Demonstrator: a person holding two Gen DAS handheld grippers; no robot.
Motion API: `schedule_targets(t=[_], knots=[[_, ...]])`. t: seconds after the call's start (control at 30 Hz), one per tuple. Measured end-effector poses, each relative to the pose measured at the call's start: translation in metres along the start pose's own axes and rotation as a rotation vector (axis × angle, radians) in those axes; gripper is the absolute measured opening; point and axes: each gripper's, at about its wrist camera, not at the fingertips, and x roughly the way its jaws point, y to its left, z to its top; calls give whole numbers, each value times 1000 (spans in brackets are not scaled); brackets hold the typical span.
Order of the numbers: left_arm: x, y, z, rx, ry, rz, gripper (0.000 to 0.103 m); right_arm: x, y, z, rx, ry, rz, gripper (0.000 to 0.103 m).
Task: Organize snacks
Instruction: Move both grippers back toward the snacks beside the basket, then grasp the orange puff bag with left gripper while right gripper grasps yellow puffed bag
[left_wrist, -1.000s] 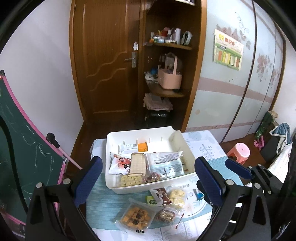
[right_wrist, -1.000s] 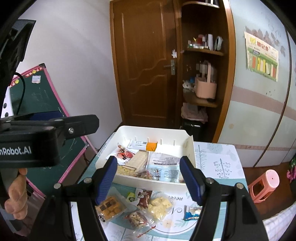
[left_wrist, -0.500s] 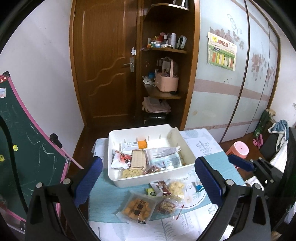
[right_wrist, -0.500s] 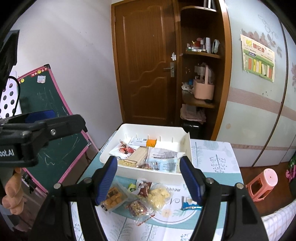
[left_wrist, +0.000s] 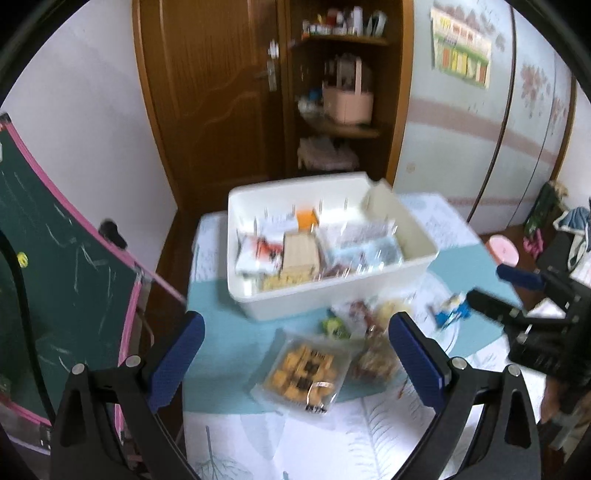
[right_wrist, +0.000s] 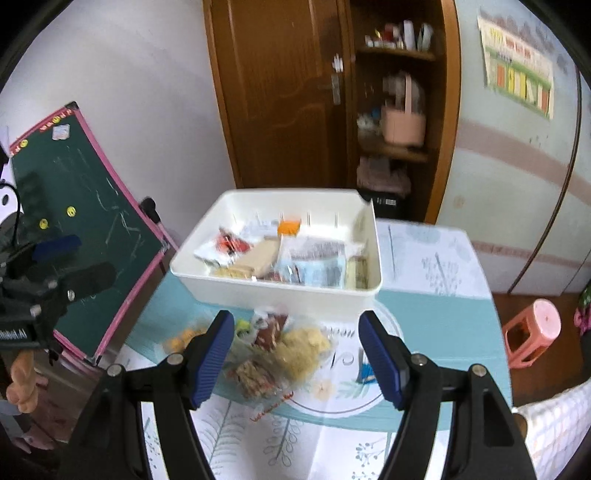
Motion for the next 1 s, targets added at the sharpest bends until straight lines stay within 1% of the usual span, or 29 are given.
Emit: schedule_targets(t=[0.2,0.37,0.57,0.67,0.73,0.93,1.0], knots=[[55,3,-30,9,128,16,100,41,-18,-14,71,112,7,70],[92,2,-52,15,222,3,100,75,-25,-30,121,194,17,70],[125,0,-69,22,304,-6,100,110,-22,-43,142,275,27,70],[139,2,-74,13,334,-8,100,124,-21,-42,159,291,26,70],[144,5,-76,1,342,-24,100,133,-20,-39,176,301,26,70],[155,10,-76,-43,344,-70,100,158,-18,-33,234,325,42,70],[159,9,-75,-49,342,-76,101,165,-16,-32,242,341,35,70]])
